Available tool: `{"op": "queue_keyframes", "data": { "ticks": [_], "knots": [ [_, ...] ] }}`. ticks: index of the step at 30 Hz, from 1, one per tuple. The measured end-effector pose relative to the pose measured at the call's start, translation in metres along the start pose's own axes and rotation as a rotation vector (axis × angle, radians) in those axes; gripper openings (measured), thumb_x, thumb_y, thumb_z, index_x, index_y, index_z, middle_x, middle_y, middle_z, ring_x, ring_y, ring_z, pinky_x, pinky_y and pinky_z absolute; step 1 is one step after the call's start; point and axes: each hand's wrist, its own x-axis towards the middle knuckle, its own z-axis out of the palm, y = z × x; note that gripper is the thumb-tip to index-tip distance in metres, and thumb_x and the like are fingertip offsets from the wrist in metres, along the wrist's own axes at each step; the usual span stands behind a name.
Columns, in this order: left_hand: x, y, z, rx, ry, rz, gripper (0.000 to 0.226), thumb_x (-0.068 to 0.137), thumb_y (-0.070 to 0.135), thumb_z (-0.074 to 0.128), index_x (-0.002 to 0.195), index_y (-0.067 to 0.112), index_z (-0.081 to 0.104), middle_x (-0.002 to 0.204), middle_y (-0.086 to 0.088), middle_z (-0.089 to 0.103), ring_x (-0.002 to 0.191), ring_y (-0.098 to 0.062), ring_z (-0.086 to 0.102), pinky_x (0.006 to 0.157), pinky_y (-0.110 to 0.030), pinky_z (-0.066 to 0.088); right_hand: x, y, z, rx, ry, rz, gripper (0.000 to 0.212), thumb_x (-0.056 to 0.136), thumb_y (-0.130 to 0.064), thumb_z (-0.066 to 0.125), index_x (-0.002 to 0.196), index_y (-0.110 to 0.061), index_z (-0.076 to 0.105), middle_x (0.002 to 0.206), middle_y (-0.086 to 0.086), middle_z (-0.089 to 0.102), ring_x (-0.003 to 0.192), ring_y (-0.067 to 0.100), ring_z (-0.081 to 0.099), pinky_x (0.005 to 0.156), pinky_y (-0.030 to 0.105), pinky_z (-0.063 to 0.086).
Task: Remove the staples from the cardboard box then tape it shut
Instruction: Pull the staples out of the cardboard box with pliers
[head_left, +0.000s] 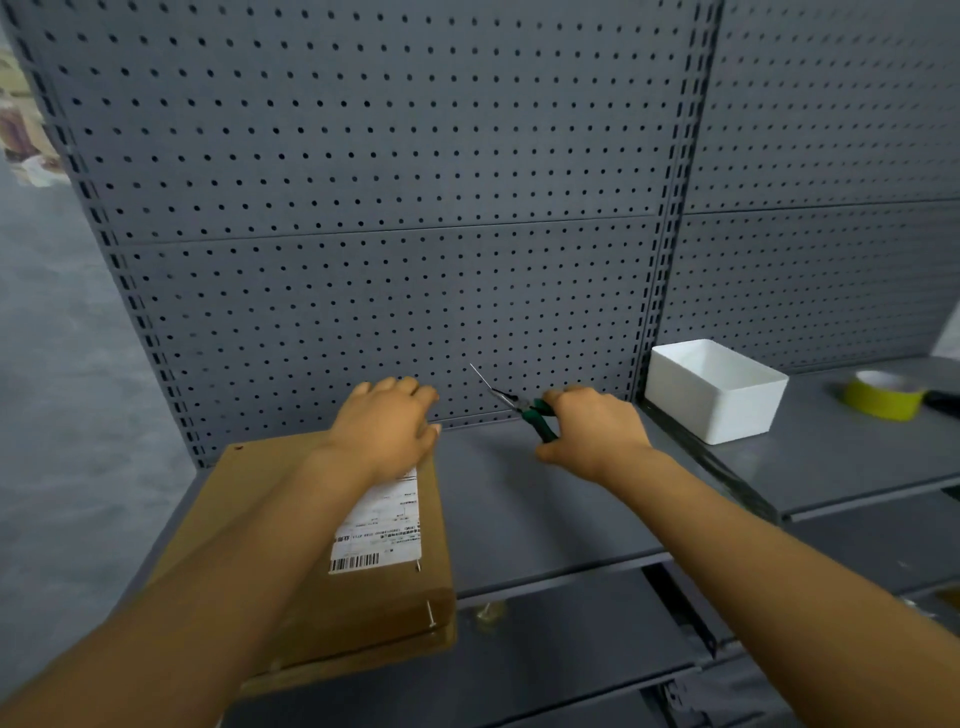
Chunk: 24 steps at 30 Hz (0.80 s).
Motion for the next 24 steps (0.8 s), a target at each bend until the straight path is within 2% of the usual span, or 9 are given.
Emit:
{"op": "queue_keyframes", "data": {
  "ticks": [9,17,21,24],
  "knots": [
    [0.056,0.074,-0.014,0.137,0.103,0.157,0.039,0.097,0.042,0.038,0.128,0.019,0.047,0.126,0.001,0.052,0.118,-0.019,0.045,0.101,-0.034,0.033,0.0,0.08,-0.02,0.017,0.058,0.083,0.053,0.08,-0.043,0.065,0.125,-0.018,0.053,0.116,0.006,0.057,0.098,0.027,0.06,0.074,0.034,0.049],
    [0.116,0.178,-0.006,0.136,0.114,0.173,0.041,0.097,0.042,0.04,0.13,0.019,0.045,0.126,0.001,0.05,0.118,-0.019,0.044,0.103,-0.035,0.032,0.006,0.197,-0.02,0.007,0.027,0.111,0.049,0.082,-0.042,0.062,0.123,-0.017,0.053,0.114,0.004,0.057,0.096,0.026,0.059,0.067,0.03,0.041],
    [0.141,0.227,0.002,0.102,0.108,0.166,0.039,0.097,0.039,0.04,0.129,0.018,0.044,0.126,0.0,0.049,0.119,-0.021,0.043,0.103,-0.035,0.031,0.004,0.254,-0.021,-0.01,0.017,0.147,0.044,0.08,-0.04,0.062,0.118,-0.018,0.054,0.107,0.002,0.056,0.081,0.023,0.051,0.065,0.029,0.039],
    [0.155,0.255,0.008,0.095,0.091,0.153,0.04,0.097,0.038,0.041,0.132,0.018,0.044,0.128,-0.001,0.049,0.12,-0.021,0.042,0.103,-0.036,0.032,0.004,0.289,-0.016,0.002,-0.012,0.176,0.041,0.079,-0.037,0.063,0.114,-0.018,0.056,0.1,0.002,0.055,0.078,0.023,0.053,0.063,0.028,0.04]
  ]
}}
